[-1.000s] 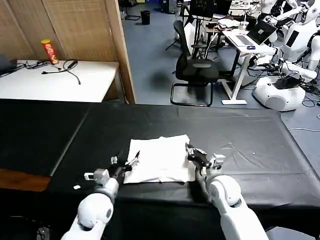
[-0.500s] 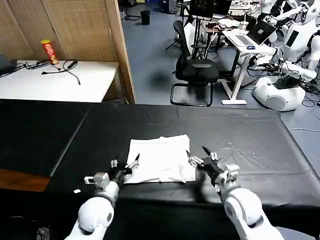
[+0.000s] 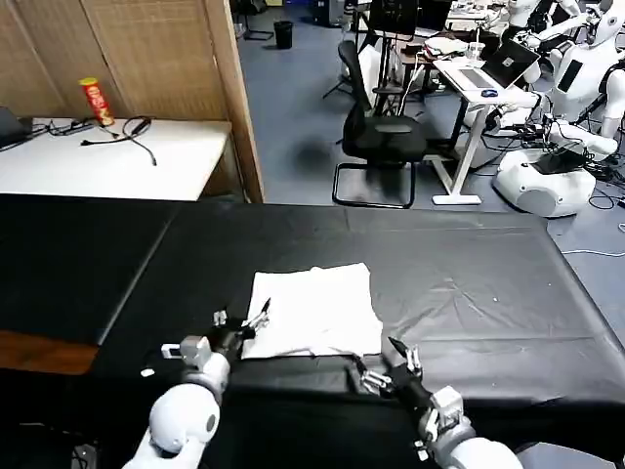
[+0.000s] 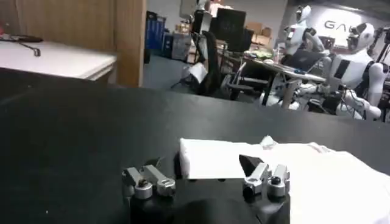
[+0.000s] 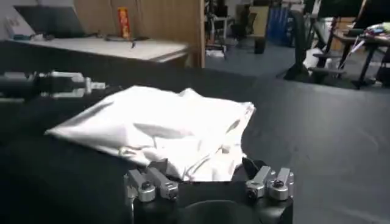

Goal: Fold and organize the clothes.

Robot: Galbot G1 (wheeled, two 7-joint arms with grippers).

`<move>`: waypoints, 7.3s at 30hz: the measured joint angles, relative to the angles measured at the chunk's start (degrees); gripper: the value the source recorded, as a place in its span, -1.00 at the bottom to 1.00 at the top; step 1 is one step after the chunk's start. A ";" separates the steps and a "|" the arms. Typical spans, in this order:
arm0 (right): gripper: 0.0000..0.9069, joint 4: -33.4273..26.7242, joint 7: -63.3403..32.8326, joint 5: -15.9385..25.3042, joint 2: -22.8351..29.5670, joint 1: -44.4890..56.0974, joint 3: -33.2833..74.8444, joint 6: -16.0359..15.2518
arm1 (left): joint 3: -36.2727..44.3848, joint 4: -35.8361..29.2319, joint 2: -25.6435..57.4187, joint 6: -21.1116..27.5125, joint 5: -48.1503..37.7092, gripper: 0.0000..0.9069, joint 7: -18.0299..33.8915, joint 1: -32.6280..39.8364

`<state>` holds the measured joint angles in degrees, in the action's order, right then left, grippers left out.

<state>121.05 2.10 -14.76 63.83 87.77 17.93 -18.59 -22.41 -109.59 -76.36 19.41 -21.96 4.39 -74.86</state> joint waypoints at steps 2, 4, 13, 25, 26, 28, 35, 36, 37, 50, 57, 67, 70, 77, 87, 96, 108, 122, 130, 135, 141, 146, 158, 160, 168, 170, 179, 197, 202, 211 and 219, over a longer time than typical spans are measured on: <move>0.51 -0.38 -0.01 0.78 0.26 -0.16 -0.45 0.01 | -0.13 0.01 0.02 -0.05 0.01 0.94 -0.01 -0.05; 0.46 -0.81 0.00 1.52 0.49 -0.41 -1.08 0.04 | -0.25 0.01 0.04 -0.10 0.02 0.94 -0.04 -0.20; -0.05 -1.79 0.11 4.71 1.15 -1.50 -2.52 0.64 | -0.70 -0.02 0.03 -0.28 0.03 0.94 -0.14 -0.69; -0.89 -1.63 0.10 5.43 0.99 -1.04 -1.61 0.29 | -0.85 -0.19 -0.10 -0.49 0.03 0.94 -0.22 -0.68; -0.91 -1.54 0.03 5.39 0.99 -0.95 -1.48 -0.04 | -0.90 -0.13 -0.10 -0.53 0.03 0.94 -0.24 -0.68; -0.91 -1.11 -0.22 4.96 0.82 -0.43 -0.99 -0.93 | -1.06 0.05 -0.10 -0.61 0.03 0.94 -0.28 -0.68; 0.94 1.82 -1.62 3.34 0.49 1.90 0.74 -4.76 | -1.27 1.04 -0.31 -1.45 -0.12 0.94 -0.63 -0.33; 0.94 2.27 -1.61 3.34 0.59 2.19 0.87 -4.76 | -1.25 1.24 -0.45 -1.70 -0.14 0.94 -0.75 -0.32; 0.94 2.81 -1.53 3.33 0.77 2.57 1.17 -4.75 | -1.22 1.35 -0.53 -1.84 -0.26 0.94 -0.85 -0.33; 0.94 9.38 -3.11 0.20 2.28 4.50 4.43 -3.39 | -1.01 2.62 -3.62 -4.33 -2.86 0.94 -0.15 -1.93; 0.94 10.18 -3.13 0.12 2.29 4.13 4.99 -2.56 | -0.53 4.22 -4.50 -5.07 -3.65 -0.44 0.09 -1.44; 0.94 9.87 -3.12 0.11 2.46 3.06 5.13 -2.23 | -0.44 4.81 -5.55 -3.69 -8.17 -1.00 0.44 -1.64; 0.94 9.81 -3.12 0.14 2.46 3.11 5.42 -2.12 | -0.48 4.87 -5.58 -3.36 -8.13 -1.00 0.36 -1.05; 0.94 9.01 -3.26 0.14 3.13 3.12 6.78 -1.84 | -2.19 5.09 -3.03 -1.48 -1.63 -1.00 -2.07 1.11; 0.94 7.52 -3.69 0.40 4.43 1.94 7.12 -1.77 | -9.42 2.70 11.94 1.61 -1.90 -1.00 -3.95 2.21; 0.94 6.69 -3.77 0.37 4.98 0.83 6.95 -1.78 | -17.48 0.01 29.54 3.47 -2.69 -1.00 -3.29 0.14; 0.94 7.66 -3.82 0.40 5.46 2.94 9.10 -1.21 | -10.25 -11.90 26.64 5.70 -9.81 -1.00 3.37 3.92; 0.94 7.15 -3.92 -2.68 6.14 3.20 10.17 -3.08 | 12.44 -0.83 4.25 3.25 -7.01 0.94 2.23 11.79; 0.94 5.06 -3.41 -8.10 5.17 0.18 7.61 -5.91 | 15.42 0.97 -0.57 0.10 -2.46 0.94 -2.91 11.56; 0.94 2.05 -4.56 -12.07 5.93 -3.52 5.13 -7.54 | 14.49 0.25 -0.29 -1.78 -1.52 0.94 -4.02 10.83; 0.94 -2.14 -6.45 -14.78 7.87 -8.16 2.76 -8.50 | 12.63 -0.24 1.29 -2.88 -0.39 0.94 -3.86 9.40; 0.53 -5.89 -7.80 -15.02 10.65 -11.77 1.13 -8.92 | 11.44 -1.06 2.41 -4.58 1.22 0.94 -3.78 7.96; -0.12 -14.32 -7.60 -12.80 15.36 -17.08 -1.40 -8.93 | 8.45 -4.58 4.93 -5.08 1.29 0.94 -2.94 6.43; -0.29 -15.23 -7.49 -12.75 15.55 -17.62 -1.79 -8.89 | 7.98 -4.88 5.16 -5.14 1.21 0.94 -2.97 6.11; -0.87 -17.12 -6.48 -12.95 14.19 -19.52 -1.10 -9.50 | 6.68 -5.18 5.31 -5.45 1.06 0.94 -2.95 5.50; -0.89 -18.05 -6.31 -13.12 13.40 -20.48 -0.86 -9.51 | 6.49 -5.18 5.28 -5.49 1.04 0.94 -2.96 5.47; 0.94 -22.44 -4.68 -14.17 9.12 -25.11 1.39 -10.02 | 4.75 -4.64 5.32 -6.62 1.14 0.94 -2.86 3.81; 0.94 -3.80 -5.31 -2.81 2.40 -10.16 8.53 -0.02 | 5.87 -3.11 7.05 -9.01 -0.03 0.94 1.84 1.09; 0.94 0.88 -6.67 1.14 3.07 -2.90 10.57 7.14 | 5.76 -5.88 8.87 -6.94 -0.84 0.94 2.55 -2.12; 0.94 7.74 -10.30 5.43 3.75 9.94 14.27 15.50 | 2.90 -14.13 11.97 -6.50 -1.57 0.94 5.25 -12.24; 0.94 11.62 -11.93 8.60 4.52 18.75 14.64 19.61 | -1.42 -18.42 13.51 -7.82 -1.68 0.94 5.38 -21.90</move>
<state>132.67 -9.83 -6.16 68.35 106.52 32.57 1.01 -23.84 -128.01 -62.85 11.60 -23.64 9.77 -96.76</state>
